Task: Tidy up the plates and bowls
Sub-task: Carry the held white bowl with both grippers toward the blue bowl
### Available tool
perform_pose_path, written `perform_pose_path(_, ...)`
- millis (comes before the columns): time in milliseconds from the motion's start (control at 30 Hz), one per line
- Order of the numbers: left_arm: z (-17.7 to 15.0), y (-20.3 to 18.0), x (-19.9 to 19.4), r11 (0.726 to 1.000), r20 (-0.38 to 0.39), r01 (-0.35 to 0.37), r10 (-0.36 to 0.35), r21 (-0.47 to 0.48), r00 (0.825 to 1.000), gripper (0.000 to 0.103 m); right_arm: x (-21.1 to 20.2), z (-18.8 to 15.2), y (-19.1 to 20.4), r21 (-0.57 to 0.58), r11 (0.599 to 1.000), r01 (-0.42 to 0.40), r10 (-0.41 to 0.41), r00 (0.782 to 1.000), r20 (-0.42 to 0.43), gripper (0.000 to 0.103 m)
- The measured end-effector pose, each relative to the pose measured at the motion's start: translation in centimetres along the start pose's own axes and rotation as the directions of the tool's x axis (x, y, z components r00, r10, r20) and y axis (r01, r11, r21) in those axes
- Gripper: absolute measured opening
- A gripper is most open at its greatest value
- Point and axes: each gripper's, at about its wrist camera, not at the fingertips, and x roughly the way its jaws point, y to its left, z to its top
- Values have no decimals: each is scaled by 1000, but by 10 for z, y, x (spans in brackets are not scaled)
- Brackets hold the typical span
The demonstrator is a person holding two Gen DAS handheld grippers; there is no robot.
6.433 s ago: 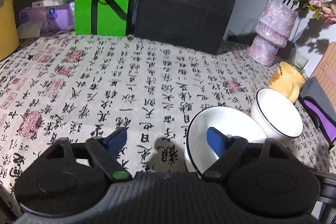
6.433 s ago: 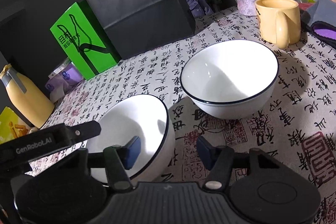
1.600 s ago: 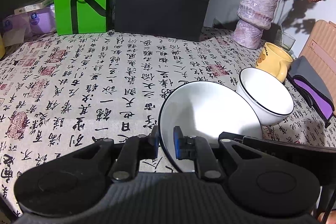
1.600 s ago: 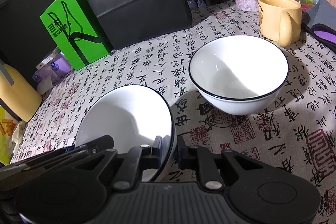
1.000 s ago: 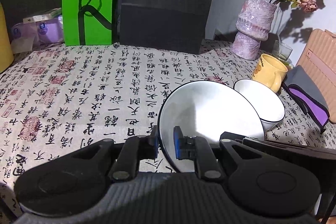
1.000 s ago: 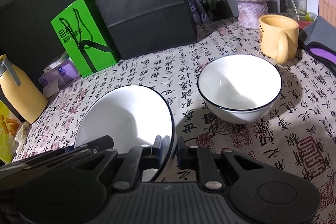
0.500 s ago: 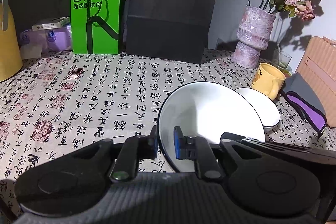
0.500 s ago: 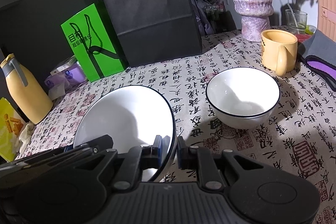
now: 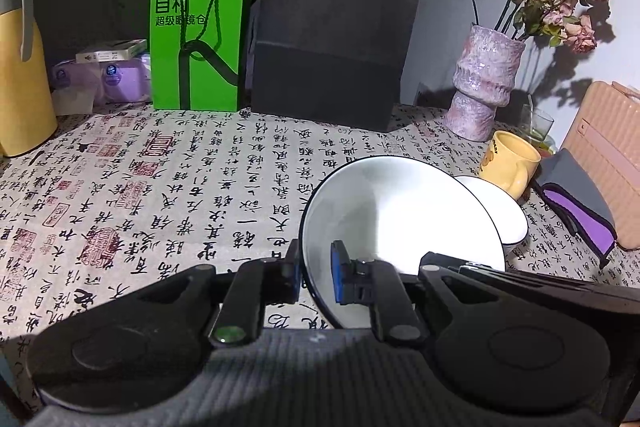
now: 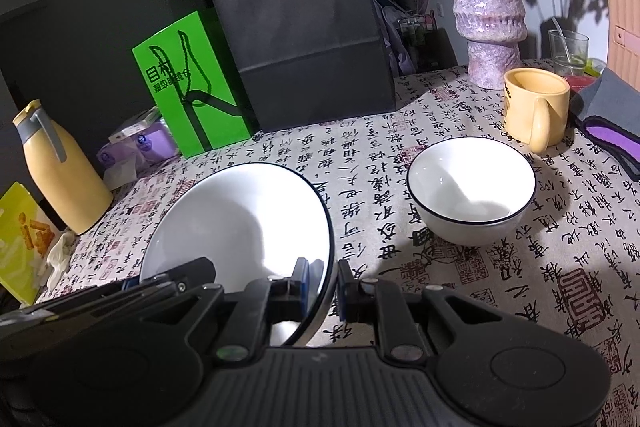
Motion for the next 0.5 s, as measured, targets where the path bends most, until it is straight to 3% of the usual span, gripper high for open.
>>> perform_pose_path(500,-4,16,-27,1000,24,-19,19,-21,1000,14,-17,-7,24,-28,999,-20,21,1000,10,14)
